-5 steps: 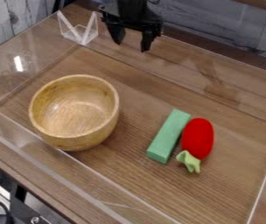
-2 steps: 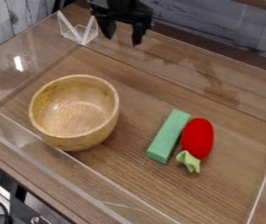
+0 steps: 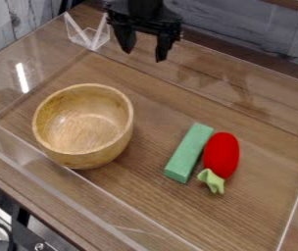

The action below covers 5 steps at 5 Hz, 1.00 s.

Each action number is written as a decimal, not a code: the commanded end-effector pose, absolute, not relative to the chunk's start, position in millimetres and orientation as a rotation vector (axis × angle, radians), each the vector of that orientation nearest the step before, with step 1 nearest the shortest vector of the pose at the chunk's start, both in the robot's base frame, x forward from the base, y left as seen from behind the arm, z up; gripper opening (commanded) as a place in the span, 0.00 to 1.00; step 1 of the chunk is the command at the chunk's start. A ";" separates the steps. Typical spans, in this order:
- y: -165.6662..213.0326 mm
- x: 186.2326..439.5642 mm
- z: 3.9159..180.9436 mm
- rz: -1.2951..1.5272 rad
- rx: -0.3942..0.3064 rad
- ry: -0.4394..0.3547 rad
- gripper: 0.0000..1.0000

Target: Move the red fruit to the right side of the table

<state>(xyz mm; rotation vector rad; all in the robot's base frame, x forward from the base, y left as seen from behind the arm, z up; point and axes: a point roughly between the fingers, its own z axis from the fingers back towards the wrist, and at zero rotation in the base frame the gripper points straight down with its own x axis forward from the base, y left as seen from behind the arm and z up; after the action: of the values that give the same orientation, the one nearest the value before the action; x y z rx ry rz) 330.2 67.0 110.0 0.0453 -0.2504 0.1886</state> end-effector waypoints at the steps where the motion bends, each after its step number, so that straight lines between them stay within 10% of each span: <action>1: 53.3 321.7 135.8 0.175 0.045 -0.276 1.00; 5: -21.4 296.4 117.3 0.008 -0.018 -0.171 1.00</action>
<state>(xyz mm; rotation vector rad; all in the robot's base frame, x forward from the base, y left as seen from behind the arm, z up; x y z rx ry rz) 293.4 -24.3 101.6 -0.0170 -0.1172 -0.0019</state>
